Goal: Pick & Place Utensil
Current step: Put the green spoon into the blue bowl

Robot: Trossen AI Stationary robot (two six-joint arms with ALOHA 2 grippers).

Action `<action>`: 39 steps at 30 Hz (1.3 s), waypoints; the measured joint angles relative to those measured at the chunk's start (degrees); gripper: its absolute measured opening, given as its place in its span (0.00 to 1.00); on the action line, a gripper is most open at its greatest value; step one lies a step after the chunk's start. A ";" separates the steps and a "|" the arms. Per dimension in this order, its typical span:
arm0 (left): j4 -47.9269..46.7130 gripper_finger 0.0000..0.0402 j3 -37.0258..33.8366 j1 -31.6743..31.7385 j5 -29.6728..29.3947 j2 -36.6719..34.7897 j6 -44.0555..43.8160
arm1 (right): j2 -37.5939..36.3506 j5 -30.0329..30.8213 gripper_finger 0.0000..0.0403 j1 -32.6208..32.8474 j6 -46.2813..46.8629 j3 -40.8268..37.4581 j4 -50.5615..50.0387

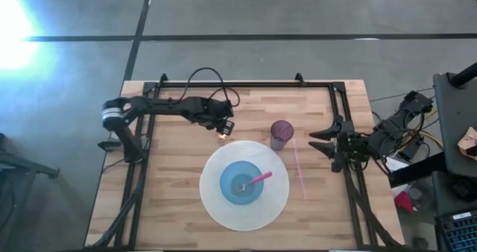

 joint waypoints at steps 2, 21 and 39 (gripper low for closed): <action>0.52 0.49 0.09 0.02 -0.01 1.15 -0.84 | 0.00 0.00 0.37 0.00 0.00 0.00 -0.14; 2.05 0.49 4.95 3.42 2.79 8.43 -5.20 | -0.04 0.07 0.37 0.00 -2.19 0.00 -0.60; -1.22 0.49 9.27 8.61 9.36 8.75 -5.09 | 0.00 0.19 0.37 -0.02 -2.45 0.00 -3.37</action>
